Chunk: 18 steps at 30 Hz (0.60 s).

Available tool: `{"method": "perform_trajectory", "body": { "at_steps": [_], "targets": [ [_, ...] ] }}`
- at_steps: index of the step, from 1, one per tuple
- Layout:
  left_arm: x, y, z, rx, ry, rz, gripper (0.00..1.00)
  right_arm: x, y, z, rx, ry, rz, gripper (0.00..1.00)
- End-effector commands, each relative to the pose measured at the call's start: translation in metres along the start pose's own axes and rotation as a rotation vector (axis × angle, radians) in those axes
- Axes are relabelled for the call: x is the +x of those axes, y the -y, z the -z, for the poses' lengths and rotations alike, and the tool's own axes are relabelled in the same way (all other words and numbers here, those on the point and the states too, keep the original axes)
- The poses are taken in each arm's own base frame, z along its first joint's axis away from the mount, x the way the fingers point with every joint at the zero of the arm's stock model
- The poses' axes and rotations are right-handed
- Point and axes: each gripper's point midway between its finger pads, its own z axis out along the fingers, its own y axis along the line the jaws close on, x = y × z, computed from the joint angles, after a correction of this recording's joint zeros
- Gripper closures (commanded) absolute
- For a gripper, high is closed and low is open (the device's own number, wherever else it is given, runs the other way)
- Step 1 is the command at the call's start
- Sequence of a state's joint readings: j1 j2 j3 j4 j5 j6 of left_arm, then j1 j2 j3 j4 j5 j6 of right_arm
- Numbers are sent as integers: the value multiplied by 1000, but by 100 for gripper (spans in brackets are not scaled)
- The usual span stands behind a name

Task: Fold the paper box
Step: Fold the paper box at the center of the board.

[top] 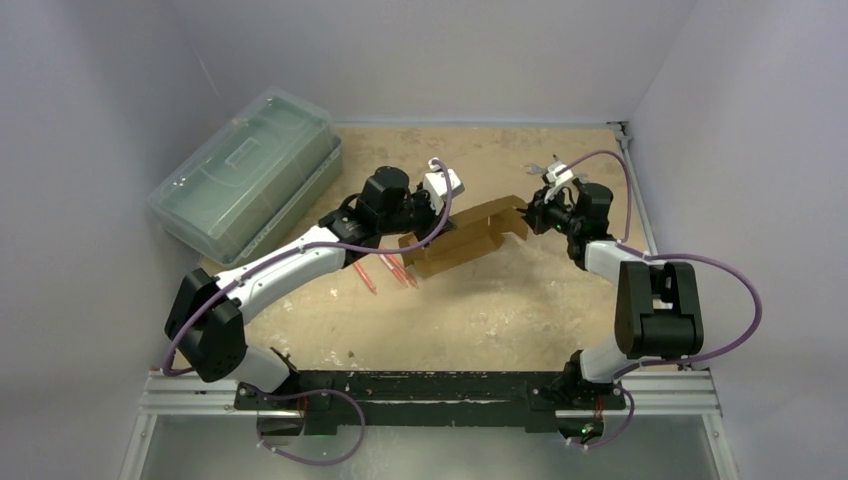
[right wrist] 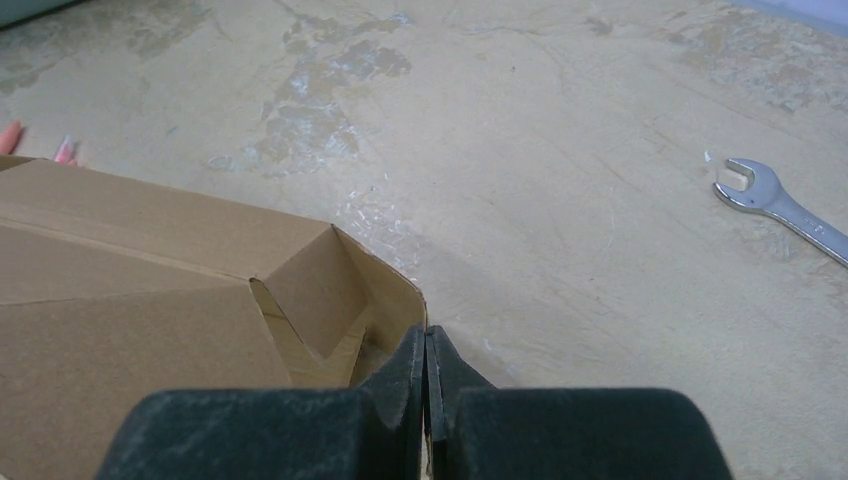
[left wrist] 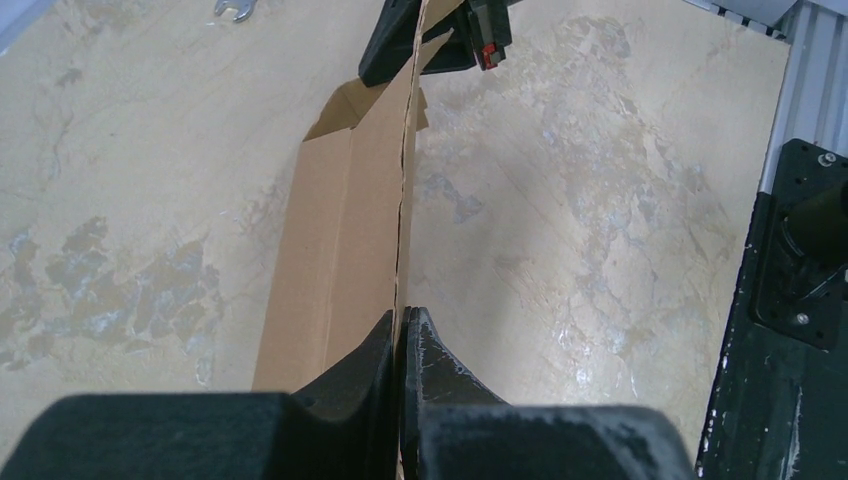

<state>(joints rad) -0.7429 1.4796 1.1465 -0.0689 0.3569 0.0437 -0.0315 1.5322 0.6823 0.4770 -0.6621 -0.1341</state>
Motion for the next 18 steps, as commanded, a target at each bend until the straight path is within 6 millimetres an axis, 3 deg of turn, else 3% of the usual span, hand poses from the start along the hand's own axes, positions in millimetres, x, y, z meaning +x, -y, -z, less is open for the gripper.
{"method": "perform_trajectory", "body": {
  "at_steps": [1, 12, 18],
  "targets": [
    [6, 8, 0, 14, 1, 80, 100, 2, -11, 3, -46, -9, -2, 100],
    [10, 3, -2, -47, 8, 232, 100, 17, -29, 7, -158, -89, -26, 100],
    [0, -2, 1, -86, 60, 256, 100, 24, -33, 6, -203, -128, -50, 100]
  ]
}}
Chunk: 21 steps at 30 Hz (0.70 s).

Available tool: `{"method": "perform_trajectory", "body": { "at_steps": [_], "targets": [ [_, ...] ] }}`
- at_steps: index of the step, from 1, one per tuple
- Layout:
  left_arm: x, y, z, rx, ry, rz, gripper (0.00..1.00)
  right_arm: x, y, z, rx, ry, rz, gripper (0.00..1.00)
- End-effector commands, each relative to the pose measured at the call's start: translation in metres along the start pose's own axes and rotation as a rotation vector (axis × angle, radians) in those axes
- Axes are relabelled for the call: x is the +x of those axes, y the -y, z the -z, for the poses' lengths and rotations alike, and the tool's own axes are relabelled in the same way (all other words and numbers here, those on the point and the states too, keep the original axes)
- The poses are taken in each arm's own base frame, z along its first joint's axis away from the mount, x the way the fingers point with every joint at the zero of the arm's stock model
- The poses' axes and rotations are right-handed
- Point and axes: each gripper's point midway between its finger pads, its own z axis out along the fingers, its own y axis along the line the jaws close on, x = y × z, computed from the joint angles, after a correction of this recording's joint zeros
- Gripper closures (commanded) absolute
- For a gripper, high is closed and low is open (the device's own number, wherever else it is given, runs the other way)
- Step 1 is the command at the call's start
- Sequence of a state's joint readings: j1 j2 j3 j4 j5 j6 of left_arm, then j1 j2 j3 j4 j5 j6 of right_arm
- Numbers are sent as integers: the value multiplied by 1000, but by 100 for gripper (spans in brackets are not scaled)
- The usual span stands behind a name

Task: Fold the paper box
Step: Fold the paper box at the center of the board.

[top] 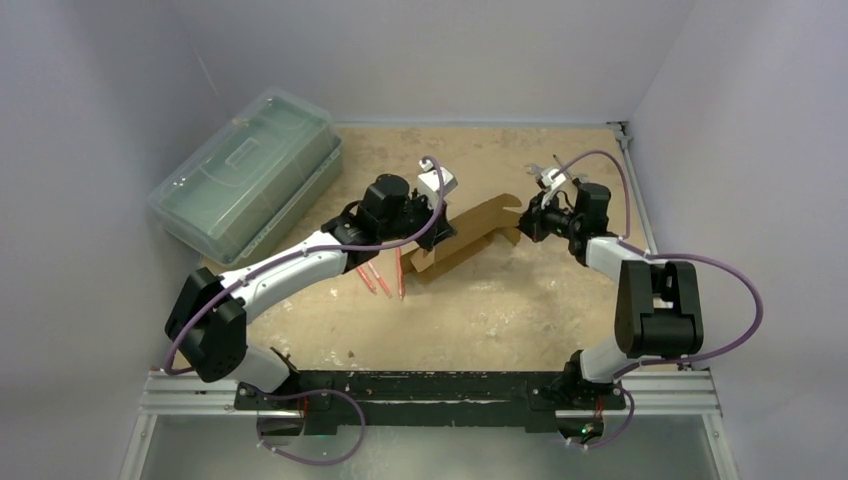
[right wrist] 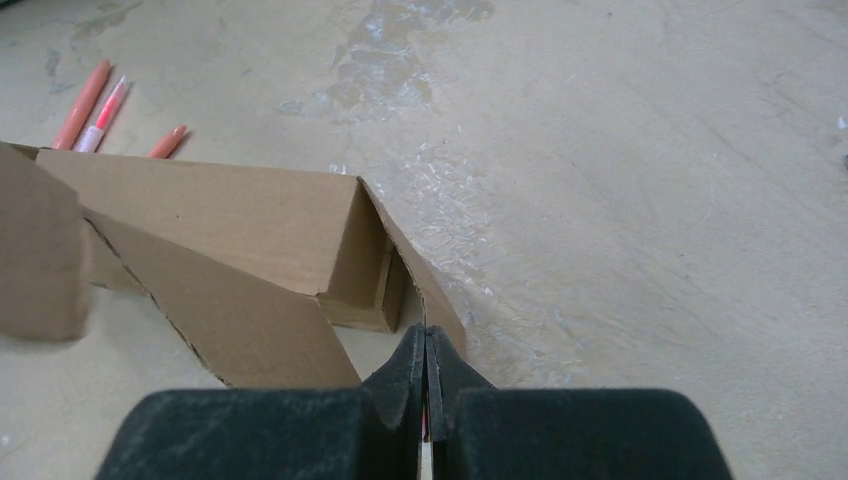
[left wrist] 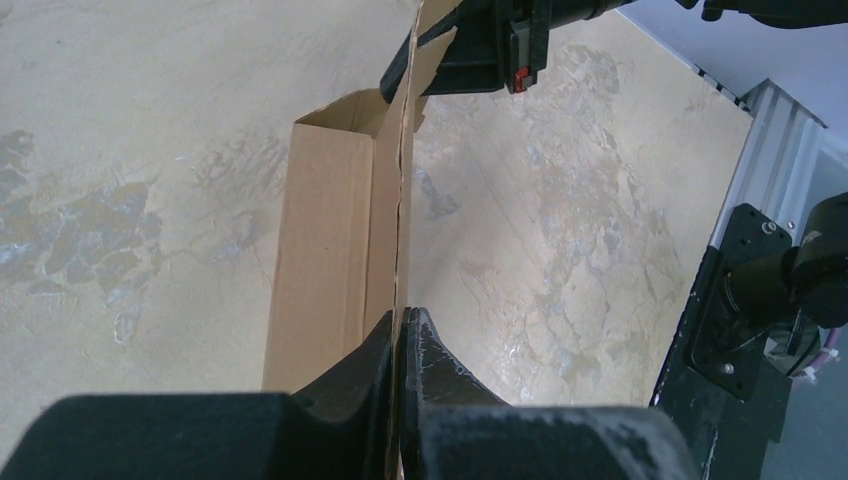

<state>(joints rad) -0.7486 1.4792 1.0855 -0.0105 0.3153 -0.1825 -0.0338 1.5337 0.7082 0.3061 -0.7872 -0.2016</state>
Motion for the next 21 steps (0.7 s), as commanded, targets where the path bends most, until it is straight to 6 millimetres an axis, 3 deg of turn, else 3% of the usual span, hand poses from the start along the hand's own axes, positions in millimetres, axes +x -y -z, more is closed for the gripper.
{"method": "perform_trajectory", "body": {
  "at_steps": [1, 14, 21],
  "targets": [
    [-16, -4, 6, -47, 68, 34, 100, 6, -8, -2, -71, -49, -26, 100],
    [-22, -11, 5, -86, 117, 79, 100, 1, -8, -9, -141, -113, -102, 99],
    [-23, -13, 5, -106, 134, 105, 100, 9, -19, -15, -203, -136, -257, 98]
  ]
}}
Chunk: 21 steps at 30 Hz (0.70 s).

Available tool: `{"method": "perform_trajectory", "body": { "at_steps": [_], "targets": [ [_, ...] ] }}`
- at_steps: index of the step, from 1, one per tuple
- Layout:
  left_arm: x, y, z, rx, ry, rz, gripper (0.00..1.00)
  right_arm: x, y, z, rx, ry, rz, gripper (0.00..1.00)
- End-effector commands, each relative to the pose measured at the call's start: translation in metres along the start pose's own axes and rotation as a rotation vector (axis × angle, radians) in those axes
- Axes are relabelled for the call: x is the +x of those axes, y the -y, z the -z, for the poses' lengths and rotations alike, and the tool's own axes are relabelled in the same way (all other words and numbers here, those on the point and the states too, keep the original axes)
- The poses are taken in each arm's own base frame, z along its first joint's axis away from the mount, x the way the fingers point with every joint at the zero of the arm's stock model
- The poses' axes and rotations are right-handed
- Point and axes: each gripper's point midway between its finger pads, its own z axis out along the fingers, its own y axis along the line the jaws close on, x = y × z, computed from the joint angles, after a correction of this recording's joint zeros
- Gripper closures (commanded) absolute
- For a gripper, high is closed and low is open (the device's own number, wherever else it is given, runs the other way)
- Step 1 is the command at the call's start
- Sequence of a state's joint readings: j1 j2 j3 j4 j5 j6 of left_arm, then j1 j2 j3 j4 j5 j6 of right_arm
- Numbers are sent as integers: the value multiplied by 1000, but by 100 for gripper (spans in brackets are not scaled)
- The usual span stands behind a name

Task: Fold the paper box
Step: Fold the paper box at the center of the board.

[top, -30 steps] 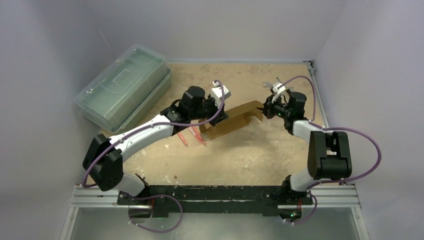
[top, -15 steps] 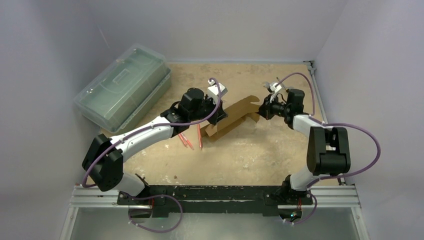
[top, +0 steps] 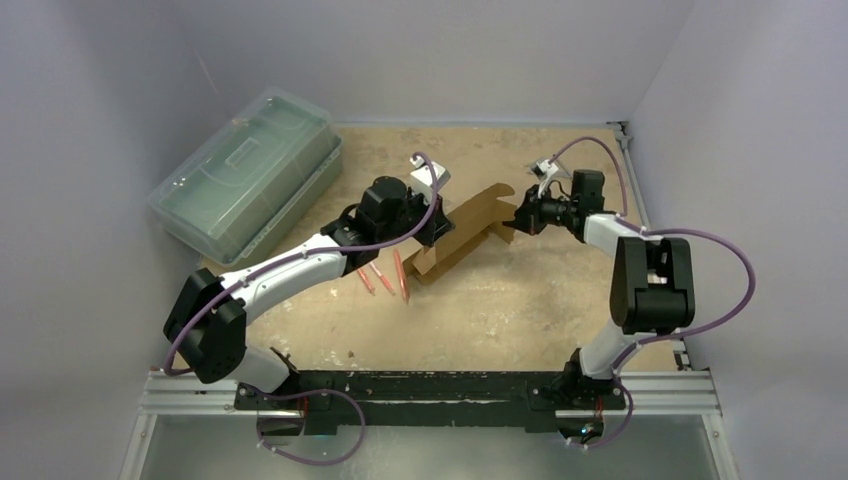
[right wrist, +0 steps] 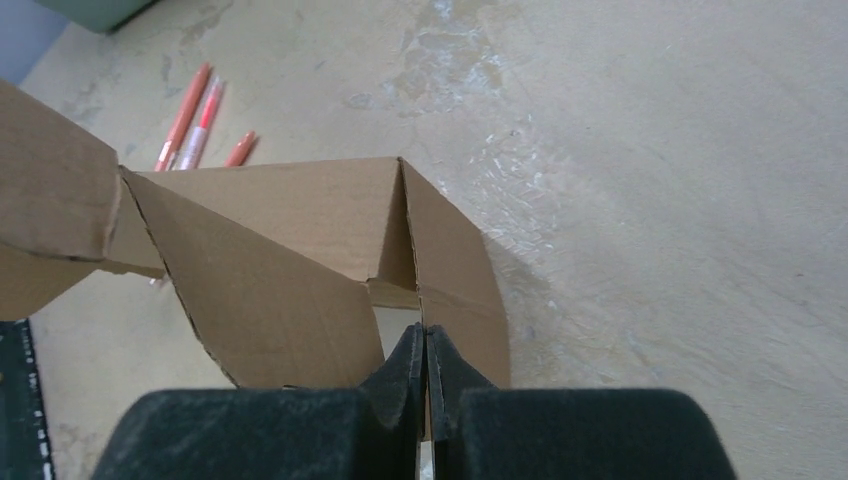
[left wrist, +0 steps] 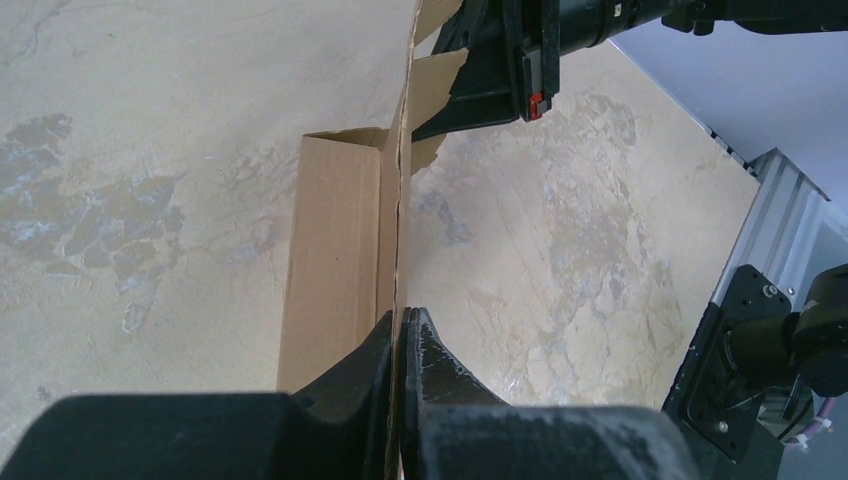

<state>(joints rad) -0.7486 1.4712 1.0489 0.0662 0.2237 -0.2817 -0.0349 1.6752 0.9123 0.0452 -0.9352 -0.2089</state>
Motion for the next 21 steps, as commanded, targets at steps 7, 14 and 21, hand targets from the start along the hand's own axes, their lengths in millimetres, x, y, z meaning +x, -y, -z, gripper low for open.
{"method": "perform_trajectory", "body": {
  "at_steps": [7, 14, 21],
  "targets": [
    [-13, -3, 3, -31, 70, 38, 100, 23, -7, -10, -67, -57, -209, 95],
    [-14, -4, 3, -36, 73, 38, 100, 18, -15, -14, -127, -29, -299, 91],
    [-11, -5, 1, -33, 62, 40, 100, 21, -21, -17, -180, -30, -357, 83]
  ]
}}
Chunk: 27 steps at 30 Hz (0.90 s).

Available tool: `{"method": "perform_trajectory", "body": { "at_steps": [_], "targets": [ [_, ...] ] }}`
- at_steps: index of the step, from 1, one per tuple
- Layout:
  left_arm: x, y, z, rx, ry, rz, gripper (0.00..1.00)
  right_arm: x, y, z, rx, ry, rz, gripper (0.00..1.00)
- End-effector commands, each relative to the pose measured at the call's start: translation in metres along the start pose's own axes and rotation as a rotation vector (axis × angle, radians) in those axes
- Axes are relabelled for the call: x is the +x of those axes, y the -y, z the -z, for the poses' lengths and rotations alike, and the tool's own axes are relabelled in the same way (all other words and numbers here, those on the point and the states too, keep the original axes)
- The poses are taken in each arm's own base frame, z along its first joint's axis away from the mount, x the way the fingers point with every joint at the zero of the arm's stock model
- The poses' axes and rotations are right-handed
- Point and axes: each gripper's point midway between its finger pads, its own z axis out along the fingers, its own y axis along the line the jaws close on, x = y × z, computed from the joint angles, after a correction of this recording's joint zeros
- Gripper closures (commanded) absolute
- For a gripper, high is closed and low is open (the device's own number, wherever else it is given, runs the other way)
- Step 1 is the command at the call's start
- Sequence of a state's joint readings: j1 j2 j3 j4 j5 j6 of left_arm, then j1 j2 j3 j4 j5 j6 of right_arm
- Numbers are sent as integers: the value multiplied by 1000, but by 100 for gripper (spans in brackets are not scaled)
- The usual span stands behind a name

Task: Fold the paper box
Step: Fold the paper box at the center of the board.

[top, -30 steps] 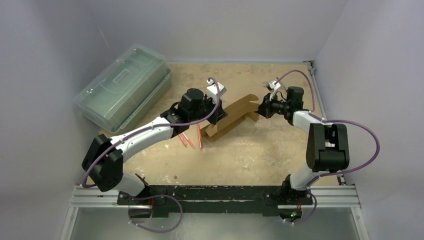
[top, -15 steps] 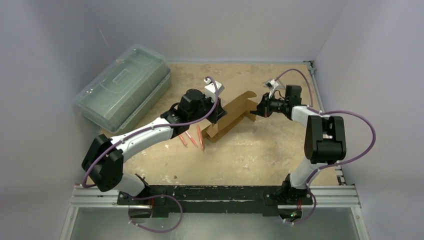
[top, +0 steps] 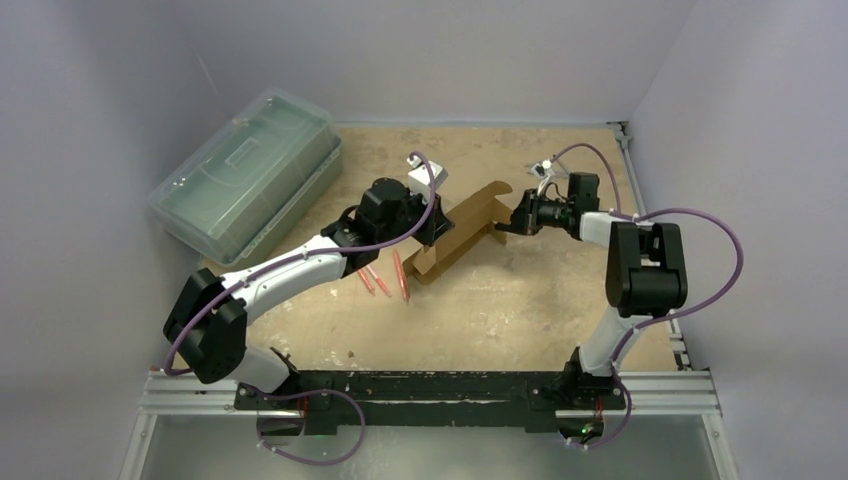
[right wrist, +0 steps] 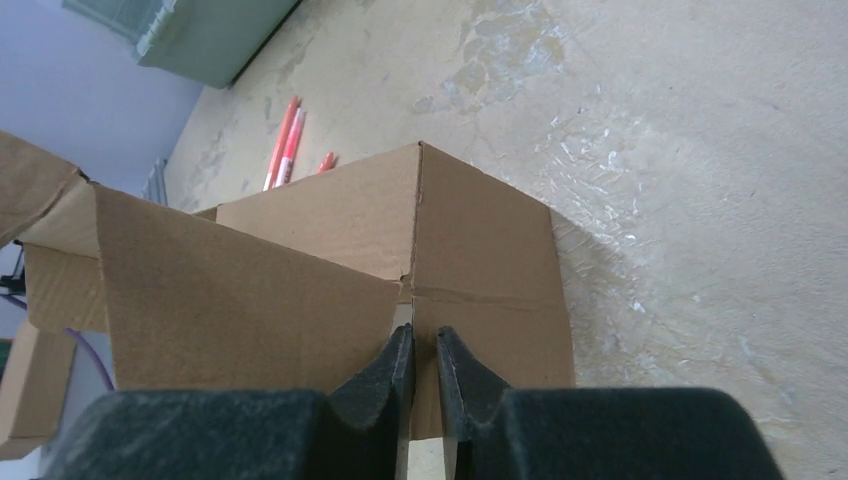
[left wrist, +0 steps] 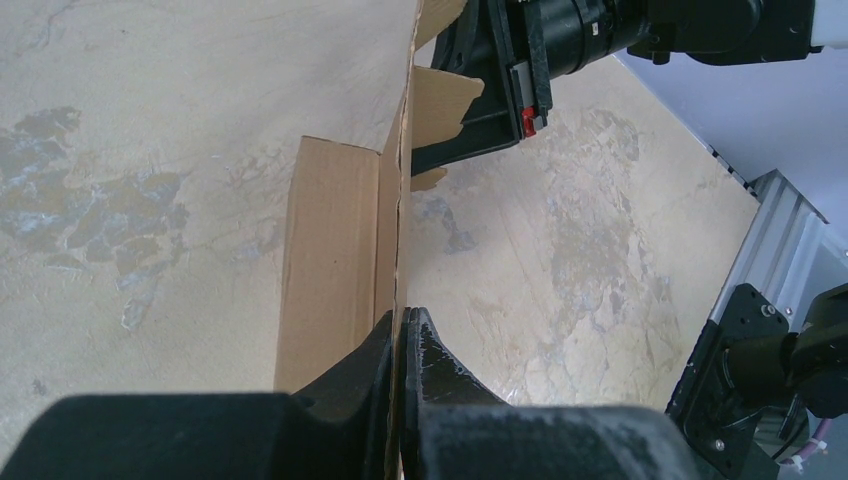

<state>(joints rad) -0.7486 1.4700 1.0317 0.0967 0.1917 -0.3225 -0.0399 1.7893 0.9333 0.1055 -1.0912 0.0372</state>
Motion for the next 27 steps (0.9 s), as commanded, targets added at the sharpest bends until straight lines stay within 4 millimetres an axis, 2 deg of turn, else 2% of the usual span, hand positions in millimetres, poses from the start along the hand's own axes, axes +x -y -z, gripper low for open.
{"method": "perform_trajectory", "body": {
  "at_steps": [1, 7, 13, 19, 27],
  "targets": [
    [-9, 0, 1, -6, 38, 4, 100, 13, -1, -5, -28, -24, -88, 82],
    [-7, -2, 1, -12, 29, 1, 100, 14, -2, -4, -49, -42, -96, 74],
    [-5, -3, 1, -14, 21, -2, 100, 19, 8, 6, -52, -63, -86, 61],
    [-4, -4, 1, -17, 18, -6, 100, 20, 7, 15, -93, -84, -59, 49],
    [-3, -10, 1, -35, 10, -7, 100, 15, 10, 19, -86, -79, -39, 43]
  ]
}}
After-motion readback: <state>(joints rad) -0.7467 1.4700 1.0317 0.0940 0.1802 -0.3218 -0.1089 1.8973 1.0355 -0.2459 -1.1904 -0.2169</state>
